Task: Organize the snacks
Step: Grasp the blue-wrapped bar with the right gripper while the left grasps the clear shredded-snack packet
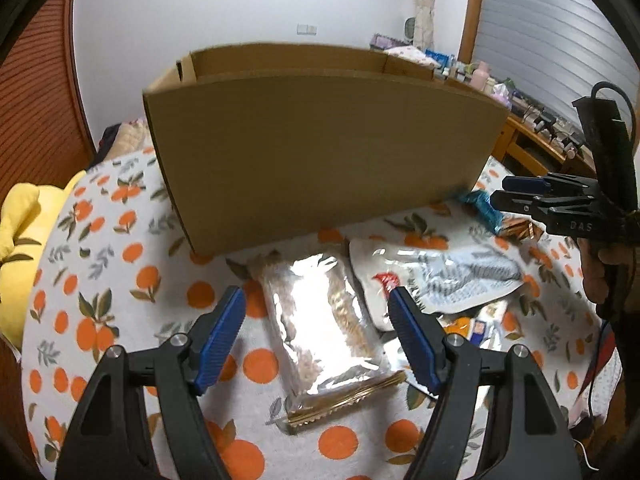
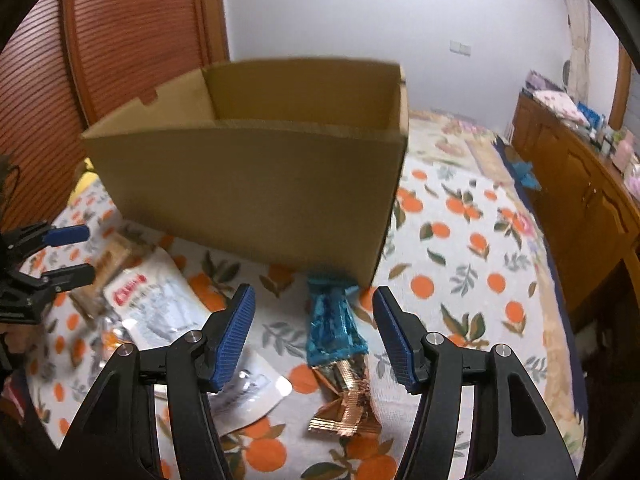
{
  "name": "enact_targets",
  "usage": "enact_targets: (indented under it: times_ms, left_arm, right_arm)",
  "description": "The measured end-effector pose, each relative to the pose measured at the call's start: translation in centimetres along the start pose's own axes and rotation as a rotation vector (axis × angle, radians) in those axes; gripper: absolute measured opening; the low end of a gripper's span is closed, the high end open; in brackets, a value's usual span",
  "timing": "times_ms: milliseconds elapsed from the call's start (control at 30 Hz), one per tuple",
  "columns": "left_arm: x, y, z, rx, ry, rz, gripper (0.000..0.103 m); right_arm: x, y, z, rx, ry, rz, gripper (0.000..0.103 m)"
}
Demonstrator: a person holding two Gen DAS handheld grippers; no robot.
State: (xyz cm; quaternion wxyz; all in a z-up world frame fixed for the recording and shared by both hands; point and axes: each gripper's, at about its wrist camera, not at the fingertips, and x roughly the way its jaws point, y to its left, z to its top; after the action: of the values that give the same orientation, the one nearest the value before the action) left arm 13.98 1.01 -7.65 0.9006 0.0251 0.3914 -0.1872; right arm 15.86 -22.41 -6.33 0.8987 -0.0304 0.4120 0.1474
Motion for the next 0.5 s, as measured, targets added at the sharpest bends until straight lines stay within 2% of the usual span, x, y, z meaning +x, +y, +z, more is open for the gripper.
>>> enact_targets:
  times_ms: [500]
  left_arm:
    - [1.8, -0.2, -0.6, -0.021, 0.079, 0.005, 0.073]
  right_arm:
    - [3.3, -1.4, -1.1, 0.045, 0.07, -0.023, 0.061]
